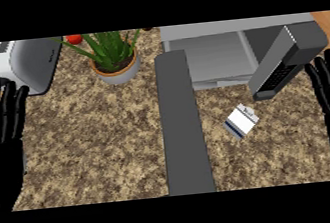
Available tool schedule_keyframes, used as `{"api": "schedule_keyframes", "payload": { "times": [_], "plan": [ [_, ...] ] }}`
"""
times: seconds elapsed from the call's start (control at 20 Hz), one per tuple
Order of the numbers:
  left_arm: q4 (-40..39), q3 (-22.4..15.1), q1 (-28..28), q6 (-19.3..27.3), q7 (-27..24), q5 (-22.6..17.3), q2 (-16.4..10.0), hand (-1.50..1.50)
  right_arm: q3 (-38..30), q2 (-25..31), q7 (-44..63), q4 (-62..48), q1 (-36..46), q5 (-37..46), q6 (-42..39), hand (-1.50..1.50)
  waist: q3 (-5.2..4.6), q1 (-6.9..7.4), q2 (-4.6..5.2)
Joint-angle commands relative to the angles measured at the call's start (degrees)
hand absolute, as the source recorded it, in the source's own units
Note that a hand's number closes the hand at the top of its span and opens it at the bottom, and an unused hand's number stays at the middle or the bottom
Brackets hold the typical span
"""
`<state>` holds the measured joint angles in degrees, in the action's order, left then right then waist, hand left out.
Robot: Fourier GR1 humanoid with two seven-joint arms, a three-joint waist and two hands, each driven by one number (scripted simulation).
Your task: Pick up the milk, place it into the microwave and close the microwave
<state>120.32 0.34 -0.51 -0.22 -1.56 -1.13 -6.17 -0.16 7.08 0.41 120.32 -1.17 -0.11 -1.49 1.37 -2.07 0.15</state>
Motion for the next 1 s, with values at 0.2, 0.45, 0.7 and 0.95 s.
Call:
{"api": "schedule_keyframes", "payload": {
  "times": [0.2,0.45,0.7,0.95],
  "plan": [
    [-6.11,4.08,-7.76,-3.69,3.48,-4.33,-4.02,-1.50,-3.24,5.63,-6.66,-6.12,2.16,-10.27,-12.47,-1.50,-1.32,1.92,0.01],
    [-6.45,4.80,2.05,-8.59,2.69,-16.85,-0.53,-1.50,-2.19,7.60,-4.47,-2.78,-2.25,-19.84,-20.58,-1.50,-1.38,1.91,-0.22],
    [2.29,11.71,9.71,-13.79,4.59,-25.52,-3.88,-1.50,-4.52,7.05,-2.14,-3.84,-1.01,-19.27,-19.67,-1.50,-1.38,2.33,-0.23],
    [4.73,13.61,14.28,-16.72,6.87,-28.13,-4.28,-1.50,-2.82,4.93,-5.91,-10.51,-0.51,-11.17,-19.28,-1.50,-1.37,2.49,-0.18]
  ]
}}
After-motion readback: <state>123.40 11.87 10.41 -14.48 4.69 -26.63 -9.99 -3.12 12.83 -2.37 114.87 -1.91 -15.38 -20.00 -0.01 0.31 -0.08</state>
